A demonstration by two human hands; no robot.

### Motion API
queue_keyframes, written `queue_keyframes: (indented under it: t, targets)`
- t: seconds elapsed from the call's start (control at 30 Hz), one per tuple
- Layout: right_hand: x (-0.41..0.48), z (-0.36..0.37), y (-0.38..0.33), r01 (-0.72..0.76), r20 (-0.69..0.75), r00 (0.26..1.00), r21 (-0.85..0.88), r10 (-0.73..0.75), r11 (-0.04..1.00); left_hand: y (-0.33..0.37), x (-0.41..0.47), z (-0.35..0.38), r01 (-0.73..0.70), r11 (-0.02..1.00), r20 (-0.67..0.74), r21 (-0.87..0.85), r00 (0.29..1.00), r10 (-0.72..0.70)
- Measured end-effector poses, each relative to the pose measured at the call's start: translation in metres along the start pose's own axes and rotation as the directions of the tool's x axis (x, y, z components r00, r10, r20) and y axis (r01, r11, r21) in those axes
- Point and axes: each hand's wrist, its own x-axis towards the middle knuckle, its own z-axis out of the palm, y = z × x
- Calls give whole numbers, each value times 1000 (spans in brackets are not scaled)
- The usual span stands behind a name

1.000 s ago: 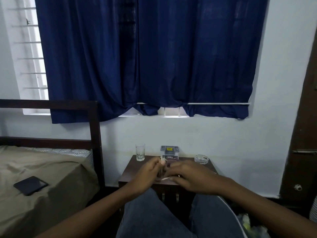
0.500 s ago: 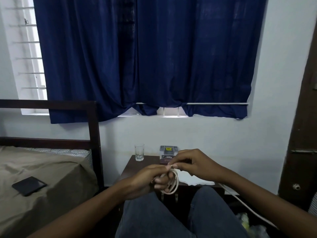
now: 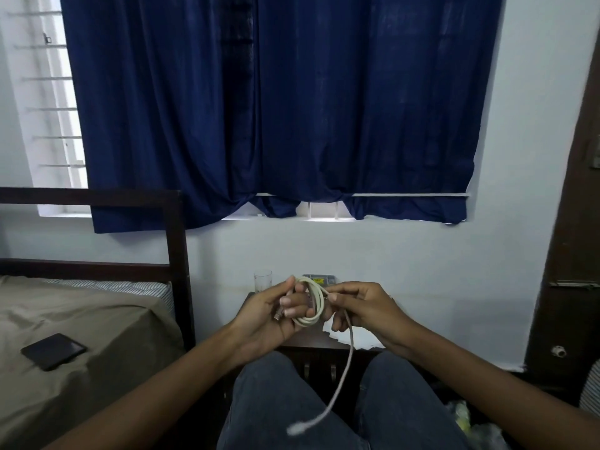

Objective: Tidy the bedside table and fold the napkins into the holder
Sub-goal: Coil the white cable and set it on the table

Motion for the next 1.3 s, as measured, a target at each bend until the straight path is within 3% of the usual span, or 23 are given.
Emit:
queue_keyframes:
  t: [0.23, 0.67, 0.93, 1.07, 1.17, 1.23, 1.3]
  targets:
    - [-4, 17, 12, -103, 22, 995, 62, 102, 993, 6, 0, 2, -115, 993, -108, -33, 988, 111]
    - [-7, 27, 12, -144, -58, 986, 207, 159, 968, -8, 5, 4, -77, 994, -145, -77, 987, 65]
    - [-4, 31, 5, -203, 38, 979, 325, 201, 924, -2, 0, 13, -80, 997, -42, 7, 996, 80]
    - [-6, 31, 8, -153, -25, 987, 182, 160, 971, -3, 0, 11, -65, 989, -32, 136, 997, 70]
    - [-7, 22, 5, -33, -70, 997, -136, 24, 990, -7, 1, 6, -51, 957, -59, 284, 996, 71]
    - [-8, 14, -1, 87, -6, 995, -398, -97, 913, -8, 0, 0, -30, 918, -69, 395, 996, 63]
    - [-8, 6, -6, 139, 50, 990, -532, -133, 835, -8, 0, -3, 18, 906, -37, 422, 999, -3]
